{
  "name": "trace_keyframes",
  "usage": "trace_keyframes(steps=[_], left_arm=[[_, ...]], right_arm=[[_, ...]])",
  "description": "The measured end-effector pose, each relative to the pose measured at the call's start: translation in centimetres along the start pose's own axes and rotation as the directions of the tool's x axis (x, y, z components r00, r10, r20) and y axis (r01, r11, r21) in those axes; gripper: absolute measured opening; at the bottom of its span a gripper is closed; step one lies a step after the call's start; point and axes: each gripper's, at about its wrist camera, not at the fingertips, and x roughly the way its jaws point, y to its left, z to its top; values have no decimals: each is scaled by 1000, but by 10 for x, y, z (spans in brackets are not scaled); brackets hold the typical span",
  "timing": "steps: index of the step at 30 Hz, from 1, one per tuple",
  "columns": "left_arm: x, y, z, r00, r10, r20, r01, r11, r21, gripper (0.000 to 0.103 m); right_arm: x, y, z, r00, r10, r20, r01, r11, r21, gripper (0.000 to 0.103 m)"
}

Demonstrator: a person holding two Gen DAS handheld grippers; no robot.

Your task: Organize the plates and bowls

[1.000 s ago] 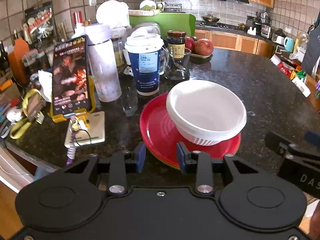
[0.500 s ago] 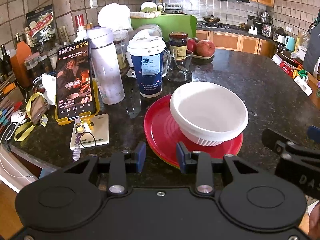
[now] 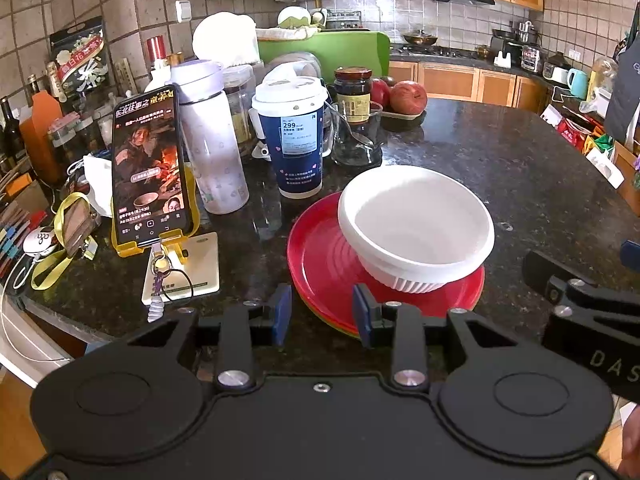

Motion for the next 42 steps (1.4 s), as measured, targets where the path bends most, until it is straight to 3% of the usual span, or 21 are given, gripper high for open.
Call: trace_keyframes(steps=[17,42], left_arm=[[-4,-2,0,1000,-4,3,4,1000,-11,44],[1,-15,3,1000,14,-12,-14,1000,0,44]], right_arm=[[11,-2,3,995,-18,-97,20,1000,17,103],[14,-5,4,994,-11,-107,13,1000,16,103]])
